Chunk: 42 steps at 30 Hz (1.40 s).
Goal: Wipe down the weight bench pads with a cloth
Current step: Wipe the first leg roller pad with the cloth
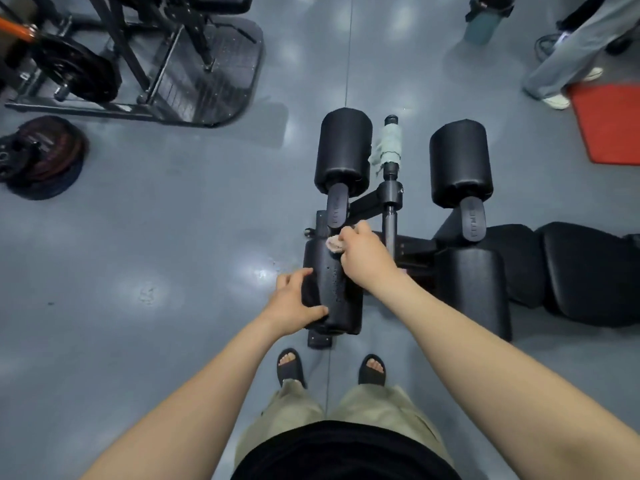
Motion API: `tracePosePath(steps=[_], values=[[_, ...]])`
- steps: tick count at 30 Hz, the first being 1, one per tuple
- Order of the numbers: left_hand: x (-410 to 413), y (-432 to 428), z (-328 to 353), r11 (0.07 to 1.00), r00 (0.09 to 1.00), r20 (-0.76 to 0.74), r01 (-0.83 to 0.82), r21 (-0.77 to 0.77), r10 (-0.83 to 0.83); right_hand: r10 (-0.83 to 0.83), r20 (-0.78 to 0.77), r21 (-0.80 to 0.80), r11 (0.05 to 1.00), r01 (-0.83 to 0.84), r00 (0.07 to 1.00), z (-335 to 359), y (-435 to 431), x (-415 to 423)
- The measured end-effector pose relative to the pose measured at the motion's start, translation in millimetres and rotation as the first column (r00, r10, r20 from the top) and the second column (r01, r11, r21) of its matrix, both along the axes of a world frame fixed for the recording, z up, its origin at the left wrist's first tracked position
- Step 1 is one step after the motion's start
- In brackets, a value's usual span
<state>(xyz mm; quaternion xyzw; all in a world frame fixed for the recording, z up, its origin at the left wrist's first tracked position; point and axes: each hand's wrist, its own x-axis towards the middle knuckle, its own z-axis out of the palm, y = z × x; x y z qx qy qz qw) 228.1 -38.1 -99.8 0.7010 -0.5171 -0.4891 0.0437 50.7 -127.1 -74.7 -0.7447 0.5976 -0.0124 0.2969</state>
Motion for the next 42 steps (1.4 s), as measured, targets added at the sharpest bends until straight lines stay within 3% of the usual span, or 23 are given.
tracePosePath(steps=[3,11,20,28,42], values=[[7,3,-10,0.997,0.995,-0.082,0.066,0.031,-0.063,0.003,0.011,0.032,0.999,-0.004,1.0,-8,3,14],[10,7,-25,0.995,0.984,-0.151,0.089,-0.048,-0.095,-0.18,0.067,-0.003,0.983,0.181,0.981,-18,2,20],[22,12,-40,0.99,0.973,-0.187,0.121,-0.07,-0.132,-0.112,0.065,0.082,0.991,0.107,0.992,-19,70,19],[19,13,-39,0.996,0.969,-0.24,0.044,-0.077,-0.062,-0.236,0.097,-0.105,0.964,0.246,0.967,-29,6,36],[32,15,-38,0.996,0.945,-0.315,0.086,-0.012,-0.086,-0.084,0.172,-0.003,0.996,0.086,0.982,-34,92,9]])
